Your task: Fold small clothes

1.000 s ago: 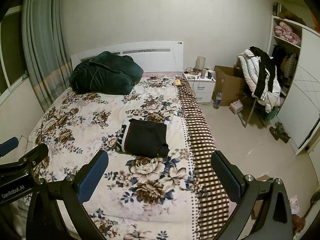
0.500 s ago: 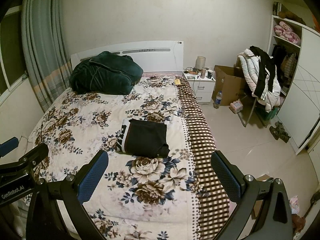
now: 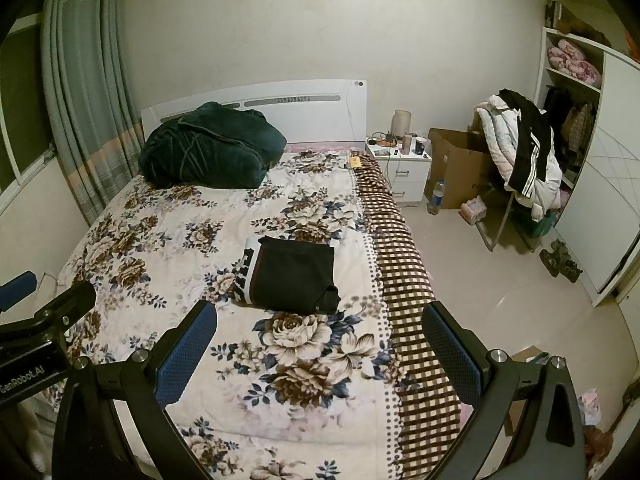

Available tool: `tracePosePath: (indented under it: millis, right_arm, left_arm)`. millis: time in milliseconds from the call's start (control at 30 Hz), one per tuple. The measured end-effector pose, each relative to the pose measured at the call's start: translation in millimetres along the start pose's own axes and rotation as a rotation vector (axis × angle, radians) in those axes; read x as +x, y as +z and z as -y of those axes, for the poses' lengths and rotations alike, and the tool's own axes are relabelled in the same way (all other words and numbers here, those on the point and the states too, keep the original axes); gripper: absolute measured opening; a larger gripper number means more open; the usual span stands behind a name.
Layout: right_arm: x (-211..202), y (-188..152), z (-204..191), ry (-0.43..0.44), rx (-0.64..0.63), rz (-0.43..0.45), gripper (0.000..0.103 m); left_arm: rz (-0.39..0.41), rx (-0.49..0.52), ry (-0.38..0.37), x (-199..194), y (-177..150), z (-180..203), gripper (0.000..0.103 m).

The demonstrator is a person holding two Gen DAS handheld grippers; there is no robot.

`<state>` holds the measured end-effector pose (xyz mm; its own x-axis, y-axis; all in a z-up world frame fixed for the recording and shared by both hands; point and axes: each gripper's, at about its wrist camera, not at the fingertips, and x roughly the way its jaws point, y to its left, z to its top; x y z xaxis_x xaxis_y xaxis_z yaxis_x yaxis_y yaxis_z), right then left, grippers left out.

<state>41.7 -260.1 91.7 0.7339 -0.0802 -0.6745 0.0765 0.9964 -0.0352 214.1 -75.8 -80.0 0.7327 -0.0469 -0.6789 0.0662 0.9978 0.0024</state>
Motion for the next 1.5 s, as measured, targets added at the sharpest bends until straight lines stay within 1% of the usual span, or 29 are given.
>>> tracePosePath:
  millis: [1300, 1433, 1500]
  right_arm:
    - [3.0, -0.9, 1.8, 0.0, 0.004, 0.003, 0.103]
    - [3.4, -1.5, 1.5, -0.001, 0.003, 0.003, 0.103]
    - [2.8, -1.8, 1.6, -0.001, 0.004, 0.003, 0.103]
  left_arm:
    - [0.005, -0.003, 0.001, -1.5, 0.2, 1.4, 0.103]
    - [0.019, -0.002, 0.009, -3.3, 1.8, 0.8, 0.103]
    - [0.022, -0.007, -0.001, -4.4, 6.0, 0.2, 0.103]
